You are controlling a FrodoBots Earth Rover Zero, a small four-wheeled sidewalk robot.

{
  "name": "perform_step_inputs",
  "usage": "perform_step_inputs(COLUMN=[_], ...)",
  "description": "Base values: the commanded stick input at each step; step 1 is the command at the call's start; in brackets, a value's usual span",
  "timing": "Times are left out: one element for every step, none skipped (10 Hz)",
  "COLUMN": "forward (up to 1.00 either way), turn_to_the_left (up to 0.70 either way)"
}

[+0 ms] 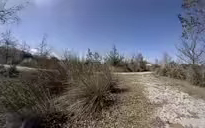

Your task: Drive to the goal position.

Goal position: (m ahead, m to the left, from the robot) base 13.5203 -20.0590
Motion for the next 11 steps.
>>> perform_step_inputs(forward=[0.00,0.00,0.00,0.00,0.00,0.00,0.00,0.00,0.00,0.00,0.00], turn_to_the_left=[-0.70,-0.70,-0.70,-0.70,-0.70,-0.70,-0.70,-0.70,-0.70,-0.70,-0.70])
